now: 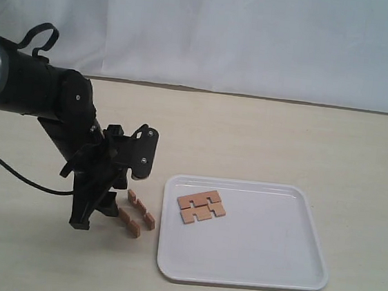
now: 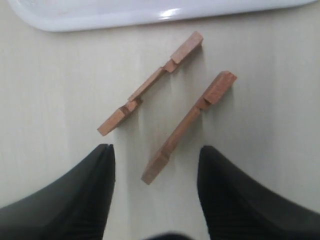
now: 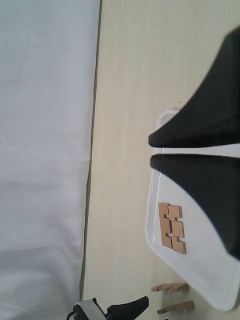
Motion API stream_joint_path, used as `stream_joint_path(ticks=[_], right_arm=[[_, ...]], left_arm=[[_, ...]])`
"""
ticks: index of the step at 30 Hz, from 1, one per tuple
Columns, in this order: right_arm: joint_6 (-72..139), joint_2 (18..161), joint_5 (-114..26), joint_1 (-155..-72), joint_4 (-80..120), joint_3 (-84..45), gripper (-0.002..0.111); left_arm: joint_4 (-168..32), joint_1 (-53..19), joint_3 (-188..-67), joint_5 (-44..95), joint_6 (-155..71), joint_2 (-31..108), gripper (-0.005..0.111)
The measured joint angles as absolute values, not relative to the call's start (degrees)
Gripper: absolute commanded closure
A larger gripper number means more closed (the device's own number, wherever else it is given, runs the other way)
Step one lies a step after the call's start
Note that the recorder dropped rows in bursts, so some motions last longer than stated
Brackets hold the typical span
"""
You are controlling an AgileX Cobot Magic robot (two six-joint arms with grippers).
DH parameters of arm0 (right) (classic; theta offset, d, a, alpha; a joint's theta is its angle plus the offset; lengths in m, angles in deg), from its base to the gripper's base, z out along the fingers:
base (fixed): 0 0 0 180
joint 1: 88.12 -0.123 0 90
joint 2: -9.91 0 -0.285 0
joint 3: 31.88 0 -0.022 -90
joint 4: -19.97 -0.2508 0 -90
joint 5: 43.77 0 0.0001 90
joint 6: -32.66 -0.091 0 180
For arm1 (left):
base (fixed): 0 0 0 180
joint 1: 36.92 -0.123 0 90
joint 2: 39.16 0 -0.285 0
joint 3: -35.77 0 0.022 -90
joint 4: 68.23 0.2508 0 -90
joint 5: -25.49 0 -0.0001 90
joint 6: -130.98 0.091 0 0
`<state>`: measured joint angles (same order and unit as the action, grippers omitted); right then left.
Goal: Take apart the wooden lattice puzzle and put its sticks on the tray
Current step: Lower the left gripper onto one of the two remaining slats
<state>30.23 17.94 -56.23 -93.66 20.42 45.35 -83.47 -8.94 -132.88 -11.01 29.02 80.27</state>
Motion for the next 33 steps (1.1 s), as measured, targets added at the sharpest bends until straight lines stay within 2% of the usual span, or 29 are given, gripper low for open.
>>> stream_joint_path(ticks=[33], right_arm=[[30.23,17.94,-56.23,-93.66,20.42,45.35,0.104]], left_arm=[[-83.57,-8.94,-131.24,-7.63,29.02,80.54,0.059]])
